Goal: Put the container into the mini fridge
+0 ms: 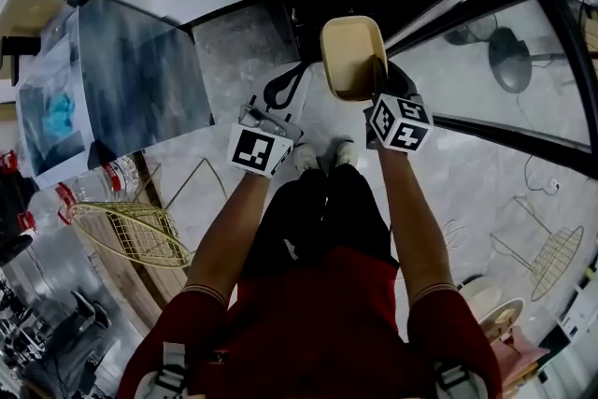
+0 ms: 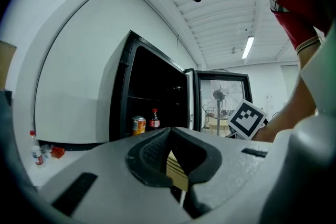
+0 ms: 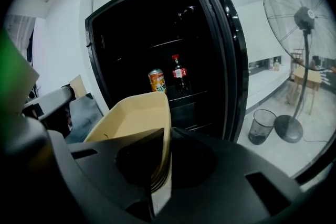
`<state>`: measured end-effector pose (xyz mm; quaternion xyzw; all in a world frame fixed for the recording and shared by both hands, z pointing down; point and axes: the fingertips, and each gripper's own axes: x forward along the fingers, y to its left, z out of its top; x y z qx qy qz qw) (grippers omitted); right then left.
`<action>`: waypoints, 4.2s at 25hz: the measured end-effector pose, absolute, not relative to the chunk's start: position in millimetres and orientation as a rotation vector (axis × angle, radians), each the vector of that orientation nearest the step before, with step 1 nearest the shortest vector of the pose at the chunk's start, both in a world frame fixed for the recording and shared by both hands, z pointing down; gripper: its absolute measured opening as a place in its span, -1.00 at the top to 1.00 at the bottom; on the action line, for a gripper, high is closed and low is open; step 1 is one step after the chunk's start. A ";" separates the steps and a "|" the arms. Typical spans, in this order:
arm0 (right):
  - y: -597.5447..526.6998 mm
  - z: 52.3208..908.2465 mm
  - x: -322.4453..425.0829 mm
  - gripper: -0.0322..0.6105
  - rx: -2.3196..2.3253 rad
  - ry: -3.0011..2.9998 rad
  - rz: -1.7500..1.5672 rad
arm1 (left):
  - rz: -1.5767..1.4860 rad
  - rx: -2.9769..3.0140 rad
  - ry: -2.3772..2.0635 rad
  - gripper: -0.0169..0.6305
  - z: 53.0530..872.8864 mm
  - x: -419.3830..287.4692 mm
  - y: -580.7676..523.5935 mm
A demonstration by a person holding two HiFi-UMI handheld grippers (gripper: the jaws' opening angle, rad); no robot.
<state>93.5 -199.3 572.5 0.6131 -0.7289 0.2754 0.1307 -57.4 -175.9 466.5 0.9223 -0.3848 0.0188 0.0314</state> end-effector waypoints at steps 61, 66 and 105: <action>-386.9 710.6 60.3 0.79 1.606 -2.077 0.864 | 0.145 2.677 -1.351 0.93 572.4 -31.3 -265.8; -395.4 711.6 50.6 0.78 1.603 -2.094 0.869 | 0.153 2.679 -1.359 0.93 573.0 -32.8 -269.9; -304.2 567.9 64.3 0.86 1.452 -2.396 0.533 | 0.147 2.680 -1.320 0.93 510.7 -20.2 -242.4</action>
